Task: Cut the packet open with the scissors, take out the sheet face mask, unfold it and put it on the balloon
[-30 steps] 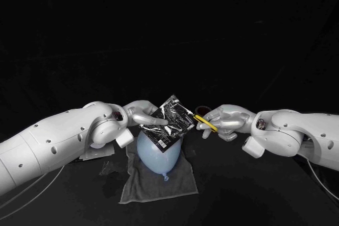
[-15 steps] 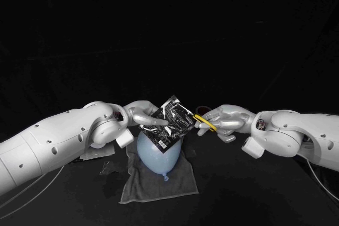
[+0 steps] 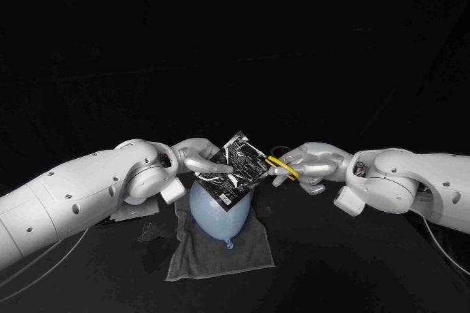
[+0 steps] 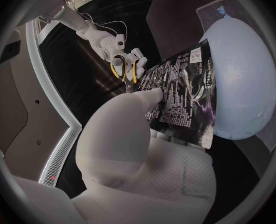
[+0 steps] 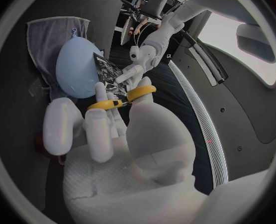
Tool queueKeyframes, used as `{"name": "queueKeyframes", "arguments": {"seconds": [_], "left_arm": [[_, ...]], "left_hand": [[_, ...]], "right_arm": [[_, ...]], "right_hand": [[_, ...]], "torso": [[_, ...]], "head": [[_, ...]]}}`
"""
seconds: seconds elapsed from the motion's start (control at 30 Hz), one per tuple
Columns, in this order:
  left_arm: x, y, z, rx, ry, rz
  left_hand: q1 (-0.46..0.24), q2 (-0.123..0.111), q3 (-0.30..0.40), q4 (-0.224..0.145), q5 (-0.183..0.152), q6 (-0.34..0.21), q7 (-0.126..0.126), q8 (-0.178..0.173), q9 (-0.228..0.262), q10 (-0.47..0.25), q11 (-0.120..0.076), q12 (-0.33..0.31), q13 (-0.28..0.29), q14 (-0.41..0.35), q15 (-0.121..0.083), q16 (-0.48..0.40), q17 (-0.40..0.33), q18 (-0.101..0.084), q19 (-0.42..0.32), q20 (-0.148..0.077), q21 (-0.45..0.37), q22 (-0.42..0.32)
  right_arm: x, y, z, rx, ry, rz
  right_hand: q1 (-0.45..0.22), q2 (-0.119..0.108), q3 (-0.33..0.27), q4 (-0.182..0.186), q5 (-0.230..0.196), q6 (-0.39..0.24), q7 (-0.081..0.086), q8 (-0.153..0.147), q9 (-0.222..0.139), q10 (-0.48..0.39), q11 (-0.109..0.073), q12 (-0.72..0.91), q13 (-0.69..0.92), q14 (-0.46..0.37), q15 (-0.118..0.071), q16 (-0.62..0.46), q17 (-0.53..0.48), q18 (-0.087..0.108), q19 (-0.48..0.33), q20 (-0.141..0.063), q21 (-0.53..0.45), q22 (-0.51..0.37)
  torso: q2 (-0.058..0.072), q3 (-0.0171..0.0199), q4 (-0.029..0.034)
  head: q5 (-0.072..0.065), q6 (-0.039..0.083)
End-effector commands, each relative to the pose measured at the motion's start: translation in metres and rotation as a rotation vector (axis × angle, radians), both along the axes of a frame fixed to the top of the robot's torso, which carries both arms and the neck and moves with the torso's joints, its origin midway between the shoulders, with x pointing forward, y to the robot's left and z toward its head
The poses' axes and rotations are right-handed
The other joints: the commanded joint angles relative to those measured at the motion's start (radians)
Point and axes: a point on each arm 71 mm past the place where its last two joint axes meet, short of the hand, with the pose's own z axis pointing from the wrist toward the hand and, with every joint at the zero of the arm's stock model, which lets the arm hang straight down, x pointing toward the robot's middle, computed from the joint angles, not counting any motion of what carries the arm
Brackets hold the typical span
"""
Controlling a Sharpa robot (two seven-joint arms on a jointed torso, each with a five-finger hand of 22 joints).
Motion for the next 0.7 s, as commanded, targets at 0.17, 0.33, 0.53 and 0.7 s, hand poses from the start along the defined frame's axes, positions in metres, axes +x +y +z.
{"name": "queueKeyframes", "arguments": {"seconds": [0.17, 0.33, 0.53, 0.7], "left_arm": [[0.000, -0.002, -0.001, 0.042, -0.047, -0.009], [0.001, -0.001, -0.001, 0.058, -0.063, -0.001], [0.002, 0.001, -0.002, 0.071, -0.073, 0.007], [0.002, 0.001, -0.003, 0.083, -0.080, 0.008]], "left_hand": [[0.003, 0.010, 0.001, -0.008, 0.005, 0.004, 0.000, 0.039, 0.236, 0.009, -0.001, 0.006, 0.002, 0.006, -0.002, 0.005, 0.001, 0.015, 0.008, -0.001, 0.005, 0.001], [0.003, 0.010, 0.001, -0.008, 0.005, 0.004, 0.000, 0.039, 0.236, 0.009, -0.002, 0.005, 0.002, 0.006, -0.002, 0.005, 0.001, 0.015, 0.008, -0.001, 0.005, 0.001], [0.003, 0.010, 0.002, -0.009, 0.005, 0.004, 0.000, 0.039, 0.237, 0.009, -0.002, 0.005, 0.002, 0.006, -0.002, 0.005, 0.002, 0.015, 0.008, -0.001, 0.005, 0.001], [0.003, 0.010, 0.002, -0.009, 0.005, 0.004, 0.000, 0.039, 0.237, 0.009, -0.002, 0.005, 0.002, 0.006, -0.002, 0.005, 0.002, 0.015, 0.008, -0.001, 0.005, 0.001]], "right_arm": [[0.005, 0.001, 0.008, 0.001, 0.002, 0.013], [0.009, -0.001, 0.012, -0.011, 0.006, 0.005], [0.012, -0.005, 0.015, -0.035, 0.014, 0.000], [0.015, -0.007, 0.016, -0.060, 0.015, -0.004]], "right_hand": [[0.001, 0.001, -0.025, 0.017, 0.002, 0.026, 0.009, 0.024, 0.006, 0.039, -0.014, 0.027, 0.003, 0.051, -0.007, 0.007, 0.034, 0.014, 0.015, -0.006, 0.024, 0.139], [0.000, 0.001, -0.025, 0.022, 0.001, 0.030, 0.007, 0.029, 0.006, 0.046, -0.017, 0.032, 0.005, 0.051, -0.010, 0.008, 0.036, 0.012, 0.019, -0.008, 0.032, 0.142], [-0.006, 0.000, -0.026, 0.029, 0.001, 0.031, 0.005, 0.032, 0.007, 0.048, -0.018, 0.034, 0.005, 0.051, -0.011, 0.008, 0.034, 0.012, 0.020, -0.010, 0.032, 0.142], [-0.020, -0.018, -0.020, 0.054, 0.001, 0.023, 0.007, 0.035, 0.005, 0.038, -0.017, 0.032, 0.003, 0.049, -0.011, 0.005, 0.028, 0.013, 0.017, -0.012, 0.026, 0.139]], "torso": [[0.000, -0.0011, 0.0007], [0.000, -0.0015, 0.0004], [0.000, -0.0014, 0.0003], [-0.001, -0.0012, 0.0000]], "head": [[0.001, 0.001], [0.001, 0.001], [0.003, 0.001], [0.004, 0.000]]}}
